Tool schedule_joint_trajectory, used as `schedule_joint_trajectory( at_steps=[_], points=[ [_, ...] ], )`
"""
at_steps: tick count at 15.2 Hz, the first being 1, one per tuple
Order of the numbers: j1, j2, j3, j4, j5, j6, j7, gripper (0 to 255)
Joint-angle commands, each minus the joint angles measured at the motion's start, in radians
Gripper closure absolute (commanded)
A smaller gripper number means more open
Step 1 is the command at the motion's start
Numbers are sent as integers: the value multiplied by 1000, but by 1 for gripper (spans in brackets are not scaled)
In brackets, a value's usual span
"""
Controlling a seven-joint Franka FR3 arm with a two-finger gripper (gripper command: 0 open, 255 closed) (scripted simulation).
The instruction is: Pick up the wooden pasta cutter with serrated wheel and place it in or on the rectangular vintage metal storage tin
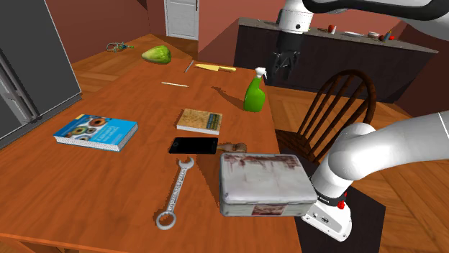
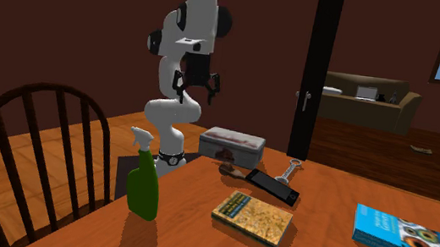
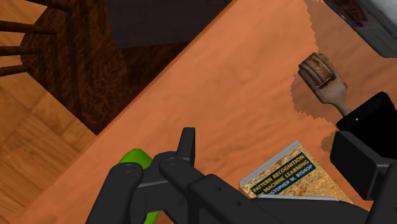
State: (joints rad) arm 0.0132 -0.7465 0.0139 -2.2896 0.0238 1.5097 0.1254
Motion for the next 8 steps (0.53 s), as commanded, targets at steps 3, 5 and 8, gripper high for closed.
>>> schedule_joint_trajectory(
  at_steps=[3, 5, 8],
  points=[
    [16, -7, 22, -61, 16, 67, 7, 0],
    [32, -8, 44, -118, 32, 135, 14, 0],
    [59, 1, 80, -195, 56, 240, 24, 0]
  ],
)
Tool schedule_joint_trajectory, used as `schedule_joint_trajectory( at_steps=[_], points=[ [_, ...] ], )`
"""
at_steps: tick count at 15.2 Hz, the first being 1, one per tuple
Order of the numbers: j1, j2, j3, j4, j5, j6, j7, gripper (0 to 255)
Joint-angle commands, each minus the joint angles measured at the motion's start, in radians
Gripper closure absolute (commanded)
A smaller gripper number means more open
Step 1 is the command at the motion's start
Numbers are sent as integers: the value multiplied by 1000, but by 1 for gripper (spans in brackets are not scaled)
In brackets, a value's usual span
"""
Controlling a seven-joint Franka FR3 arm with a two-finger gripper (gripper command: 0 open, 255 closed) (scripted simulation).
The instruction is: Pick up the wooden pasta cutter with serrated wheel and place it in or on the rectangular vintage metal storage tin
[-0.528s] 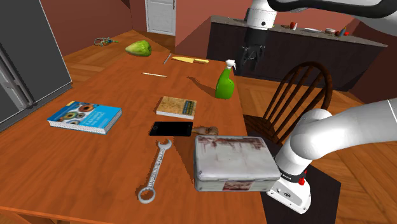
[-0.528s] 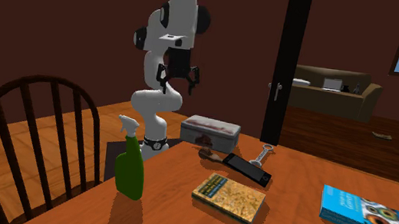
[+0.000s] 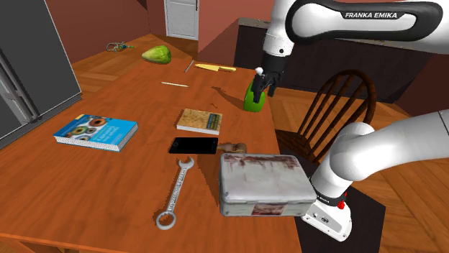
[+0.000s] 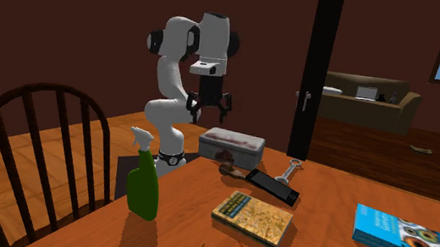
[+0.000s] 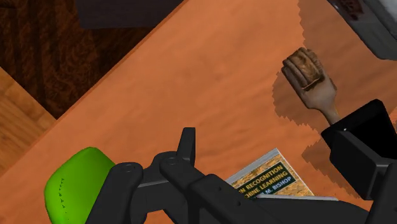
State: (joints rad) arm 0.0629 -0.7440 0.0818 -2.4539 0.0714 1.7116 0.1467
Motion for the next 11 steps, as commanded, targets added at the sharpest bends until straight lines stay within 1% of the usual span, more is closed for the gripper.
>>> schedule_joint_trajectory(
  at_steps=[1, 6, 11],
  points=[
    [18, 5, 24, -54, 16, 74, 6, 0],
    [65, 63, 90, -152, 56, 263, 24, 0],
    [107, 167, 162, -217, 88, 465, 46, 0]
  ],
)
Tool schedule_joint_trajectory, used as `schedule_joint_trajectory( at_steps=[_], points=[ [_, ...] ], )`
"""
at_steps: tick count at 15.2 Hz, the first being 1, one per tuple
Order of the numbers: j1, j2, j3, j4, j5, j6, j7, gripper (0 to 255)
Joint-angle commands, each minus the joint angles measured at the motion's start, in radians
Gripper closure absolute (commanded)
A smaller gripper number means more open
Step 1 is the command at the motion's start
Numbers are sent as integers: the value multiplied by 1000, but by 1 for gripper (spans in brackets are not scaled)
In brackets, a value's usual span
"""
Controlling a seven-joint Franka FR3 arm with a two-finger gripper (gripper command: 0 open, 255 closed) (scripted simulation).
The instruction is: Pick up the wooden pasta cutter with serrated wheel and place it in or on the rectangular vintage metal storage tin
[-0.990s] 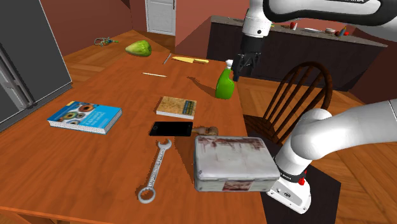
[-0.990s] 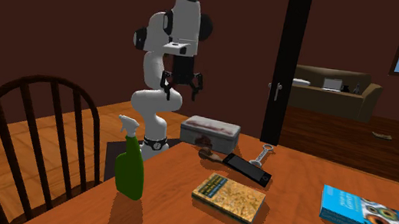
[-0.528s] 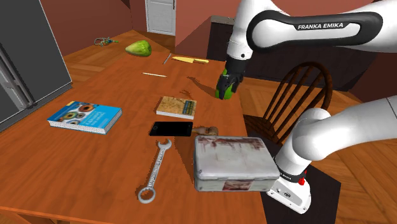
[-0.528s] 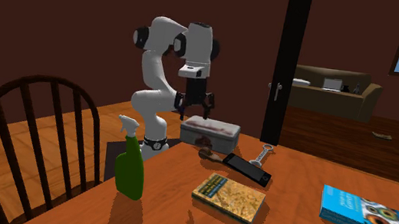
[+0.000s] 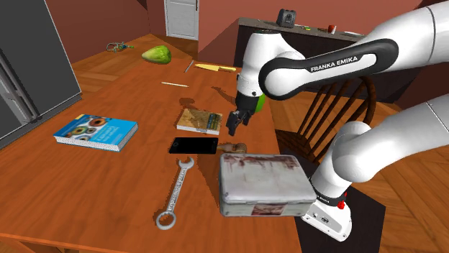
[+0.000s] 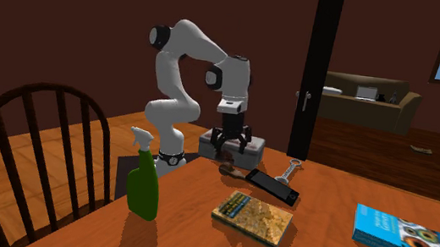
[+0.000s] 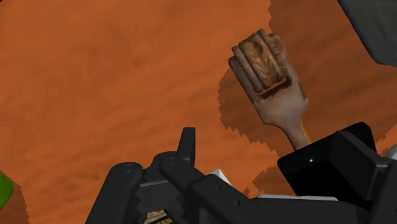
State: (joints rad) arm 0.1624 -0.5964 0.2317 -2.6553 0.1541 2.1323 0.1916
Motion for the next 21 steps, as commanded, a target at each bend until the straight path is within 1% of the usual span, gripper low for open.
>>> schedule_joint_trajectory(
  at_steps=[1, 3, 11, 19, 20, 21],
  points=[
    [15, 46, 27, -25, 9, 86, 6, 0],
    [27, 105, 59, -37, 14, 171, 19, 0],
    [22, 205, 84, -77, 10, 313, 29, 0],
    [21, 212, 86, -79, 9, 323, 30, 0],
    [21, 213, 86, -79, 9, 323, 30, 255],
    [21, 213, 86, -79, 9, 323, 30, 255]
  ],
)
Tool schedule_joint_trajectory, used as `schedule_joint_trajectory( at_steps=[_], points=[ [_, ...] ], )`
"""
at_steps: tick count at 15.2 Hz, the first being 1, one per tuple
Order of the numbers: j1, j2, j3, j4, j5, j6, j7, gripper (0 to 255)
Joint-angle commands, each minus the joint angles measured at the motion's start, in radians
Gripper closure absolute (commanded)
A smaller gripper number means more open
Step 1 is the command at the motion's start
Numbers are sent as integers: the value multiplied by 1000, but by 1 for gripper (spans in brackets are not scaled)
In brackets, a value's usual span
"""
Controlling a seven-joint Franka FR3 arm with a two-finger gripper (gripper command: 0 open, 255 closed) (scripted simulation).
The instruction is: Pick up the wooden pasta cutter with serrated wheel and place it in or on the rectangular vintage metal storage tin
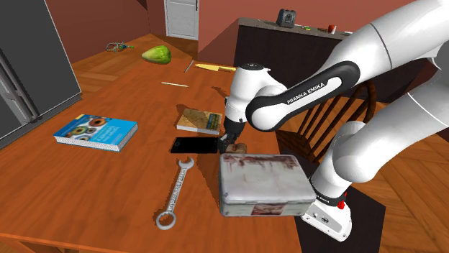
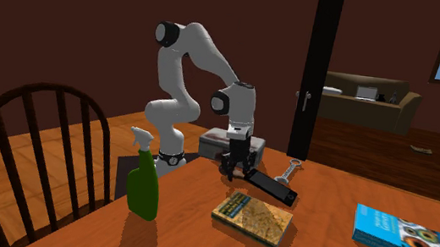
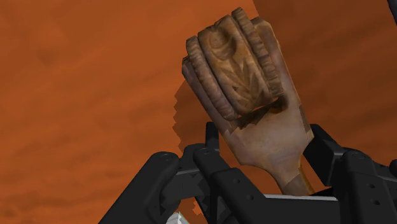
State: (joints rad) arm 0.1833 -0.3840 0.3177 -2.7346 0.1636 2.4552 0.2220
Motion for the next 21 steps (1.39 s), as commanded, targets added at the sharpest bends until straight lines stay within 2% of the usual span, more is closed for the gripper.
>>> schedule_joint_trajectory(
  at_steps=[1, 8, 21],
  points=[
    [0, 0, 0, 0, 0, 0, 0, 255],
    [0, 0, 0, 0, 0, 0, 0, 255],
    [6, -125, -31, 95, -1, -219, -10, 255]
  ],
)
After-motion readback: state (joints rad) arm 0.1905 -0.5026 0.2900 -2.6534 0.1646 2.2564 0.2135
